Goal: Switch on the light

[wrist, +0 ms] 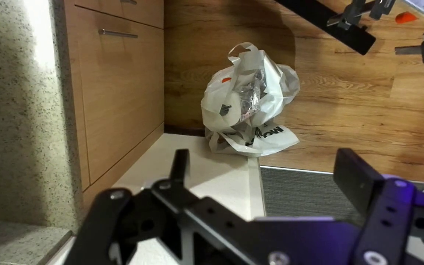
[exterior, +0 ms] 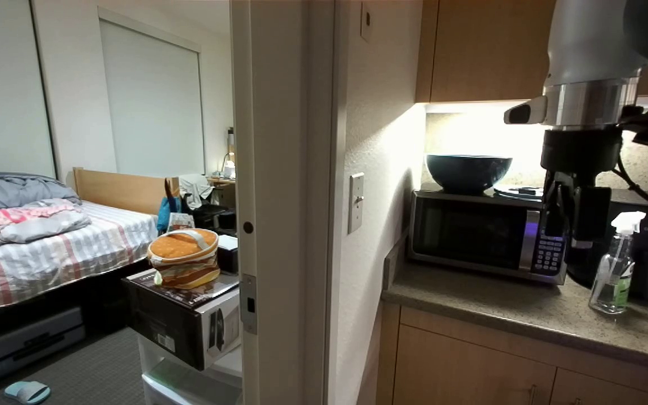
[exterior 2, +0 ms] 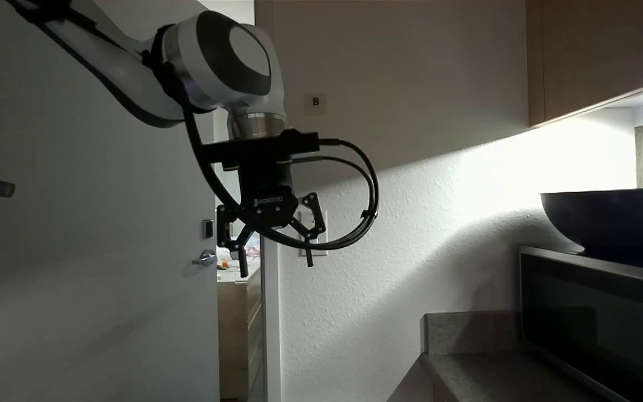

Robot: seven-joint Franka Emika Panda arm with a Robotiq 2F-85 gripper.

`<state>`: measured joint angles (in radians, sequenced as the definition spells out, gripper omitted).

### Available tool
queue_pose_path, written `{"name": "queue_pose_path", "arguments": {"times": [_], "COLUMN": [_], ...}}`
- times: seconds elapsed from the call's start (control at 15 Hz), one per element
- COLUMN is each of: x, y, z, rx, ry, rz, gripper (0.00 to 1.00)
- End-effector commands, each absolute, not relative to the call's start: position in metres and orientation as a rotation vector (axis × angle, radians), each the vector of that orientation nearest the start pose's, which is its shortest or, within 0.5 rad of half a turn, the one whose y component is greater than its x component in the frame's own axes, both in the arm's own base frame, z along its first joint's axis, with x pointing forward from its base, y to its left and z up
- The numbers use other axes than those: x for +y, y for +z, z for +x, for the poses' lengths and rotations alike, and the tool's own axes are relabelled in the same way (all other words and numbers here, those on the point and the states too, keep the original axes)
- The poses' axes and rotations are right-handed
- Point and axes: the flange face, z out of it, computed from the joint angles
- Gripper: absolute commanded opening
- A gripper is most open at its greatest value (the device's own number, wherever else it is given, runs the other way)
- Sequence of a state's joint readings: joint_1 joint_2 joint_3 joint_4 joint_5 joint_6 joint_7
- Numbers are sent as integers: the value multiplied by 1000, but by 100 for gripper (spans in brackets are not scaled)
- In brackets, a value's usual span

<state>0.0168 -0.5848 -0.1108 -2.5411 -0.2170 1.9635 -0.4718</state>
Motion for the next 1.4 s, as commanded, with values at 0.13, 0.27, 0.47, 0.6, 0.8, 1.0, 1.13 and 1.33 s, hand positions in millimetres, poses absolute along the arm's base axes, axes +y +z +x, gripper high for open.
{"name": "queue_pose_path", "arguments": {"times": [0.13,0.27,0.47,0.6,0.8,1.0,1.13,1.33], "x": [-22,-3,19,28,29,29,33,38], "y": [474,481,488,492,492,491,492,500], "z": [389,401,419,429,423,423,430,448], "rx": [-819,-893,-1124,-1274,-1204,-1202,-1115,-963], "ry": [-81,-143,-148,-99,-124,-122,-253,-495], "rz": [-3093,-3027,-2959,-2927,-2945,-2947,-2946,-2926], "gripper": [100,100,100,100,100,100,100,100]}}
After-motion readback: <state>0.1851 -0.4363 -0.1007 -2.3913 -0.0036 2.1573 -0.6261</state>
